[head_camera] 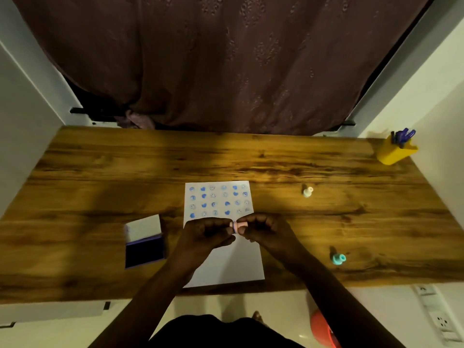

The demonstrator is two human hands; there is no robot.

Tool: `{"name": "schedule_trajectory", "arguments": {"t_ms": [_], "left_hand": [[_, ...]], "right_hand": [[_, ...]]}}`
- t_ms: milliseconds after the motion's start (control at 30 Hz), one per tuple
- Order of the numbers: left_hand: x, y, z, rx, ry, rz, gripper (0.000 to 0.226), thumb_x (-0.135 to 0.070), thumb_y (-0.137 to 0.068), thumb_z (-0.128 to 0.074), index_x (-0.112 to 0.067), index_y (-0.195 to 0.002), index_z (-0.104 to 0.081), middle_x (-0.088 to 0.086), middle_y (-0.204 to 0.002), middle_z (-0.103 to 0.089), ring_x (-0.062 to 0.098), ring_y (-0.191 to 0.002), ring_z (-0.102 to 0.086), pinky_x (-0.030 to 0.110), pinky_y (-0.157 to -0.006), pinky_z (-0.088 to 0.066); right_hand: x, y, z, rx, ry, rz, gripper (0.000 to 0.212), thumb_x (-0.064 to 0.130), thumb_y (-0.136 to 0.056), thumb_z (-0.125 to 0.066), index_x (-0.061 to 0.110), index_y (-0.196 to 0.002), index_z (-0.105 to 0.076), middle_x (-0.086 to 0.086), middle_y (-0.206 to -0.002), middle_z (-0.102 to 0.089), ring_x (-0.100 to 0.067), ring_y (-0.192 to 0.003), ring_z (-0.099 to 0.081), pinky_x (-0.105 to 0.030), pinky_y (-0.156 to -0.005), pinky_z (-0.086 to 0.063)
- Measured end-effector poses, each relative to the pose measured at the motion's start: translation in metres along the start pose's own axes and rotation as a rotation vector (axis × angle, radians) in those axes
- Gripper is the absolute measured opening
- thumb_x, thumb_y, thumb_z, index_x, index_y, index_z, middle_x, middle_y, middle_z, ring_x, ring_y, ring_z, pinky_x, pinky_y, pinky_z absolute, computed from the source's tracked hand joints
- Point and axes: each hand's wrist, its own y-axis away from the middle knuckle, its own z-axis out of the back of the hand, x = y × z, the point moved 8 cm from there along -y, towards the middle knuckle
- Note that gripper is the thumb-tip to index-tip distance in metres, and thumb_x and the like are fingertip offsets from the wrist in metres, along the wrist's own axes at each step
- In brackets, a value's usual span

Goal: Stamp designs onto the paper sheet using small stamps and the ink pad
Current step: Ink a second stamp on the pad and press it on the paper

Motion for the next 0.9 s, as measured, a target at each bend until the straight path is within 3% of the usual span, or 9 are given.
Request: {"name": "schedule_trajectory", "arguments": {"t_ms": [100,300,433,533,733,800,900], "left_hand": [[-0.007,-0.004,-0.015,0.029,-0.020,-0.023,0.053,-0.005,-0.086,-0.078,-0.051,-0.110,-0.073,-0.004,-0.118,-0.078,0.025,-0.109,-0.076,0.038,-0.082,-0.065],[-0.012,-0.016,-0.046,0.046,-0.107,-0.046,0.041,-0.003,-0.083,-0.080,-0.042,-0.098,-0.082,0.001,-0.108,-0.082,0.027,-0.103,-0.078,0.043,-0.087,-0.064],[-0.012,-0.021,-0.068,0.046,-0.152,-0.081,0.037,-0.006,-0.081,-0.083,-0.039,-0.098,-0.082,-0.002,-0.106,-0.082,0.020,-0.105,-0.077,0.037,-0.088,-0.064],[-0.006,-0.024,-0.085,0.048,-0.170,-0.082,0.042,-0.004,-0.082,-0.083,-0.042,-0.099,-0.081,-0.008,-0.106,-0.082,0.012,-0.105,-0.076,0.028,-0.088,-0.063],[0.020,-0.035,-0.120,0.019,-0.205,0.027,0.038,-0.008,-0.081,-0.085,-0.040,-0.101,-0.081,-0.010,-0.107,-0.082,0.009,-0.105,-0.076,0.032,-0.093,-0.060],[0.029,-0.039,-0.124,-0.013,-0.213,0.072,0.034,-0.009,-0.081,-0.085,-0.039,-0.097,-0.081,-0.007,-0.104,-0.083,0.012,-0.104,-0.077,0.036,-0.094,-0.060],[0.037,-0.039,-0.130,-0.025,-0.176,0.099,0.029,-0.010,-0.081,-0.085,-0.033,-0.099,-0.082,-0.002,-0.103,-0.083,0.015,-0.103,-0.077,0.043,-0.097,-0.059]], "right_hand": [[0.002,0.002,0.013,-0.002,-0.024,0.013,0.029,0.032,-0.085,-0.077,0.021,-0.113,-0.075,0.010,-0.120,-0.074,-0.010,-0.112,-0.069,-0.018,-0.075,-0.057],[0.000,0.006,0.044,0.002,-0.014,0.008,0.027,0.022,-0.091,-0.075,0.014,-0.116,-0.075,0.005,-0.117,-0.077,-0.013,-0.104,-0.073,-0.028,-0.080,-0.062],[-0.003,0.009,0.065,-0.024,0.025,-0.028,0.022,0.034,-0.092,-0.073,0.014,-0.099,-0.078,-0.001,-0.090,-0.079,-0.016,-0.081,-0.073,-0.024,-0.072,-0.056],[-0.009,0.011,0.084,-0.029,0.075,-0.031,0.025,0.039,-0.092,-0.071,0.015,-0.095,-0.077,-0.006,-0.086,-0.078,-0.024,-0.082,-0.074,-0.028,-0.073,-0.058],[-0.021,0.009,0.140,-0.025,0.138,-0.029,0.015,0.032,-0.086,-0.080,0.023,-0.098,-0.080,0.007,-0.096,-0.080,-0.004,-0.092,-0.075,-0.018,-0.075,-0.056],[-0.026,0.000,0.176,-0.113,0.340,-0.028,0.017,0.037,-0.082,-0.083,0.025,-0.093,-0.080,0.009,-0.091,-0.080,0.000,-0.088,-0.074,-0.018,-0.076,-0.057],[-0.029,-0.015,0.231,-0.274,0.624,-0.023,0.010,0.037,-0.081,-0.082,0.030,-0.077,-0.076,0.017,-0.077,-0.073,0.014,-0.074,-0.065,-0.005,-0.062,-0.046]]}}
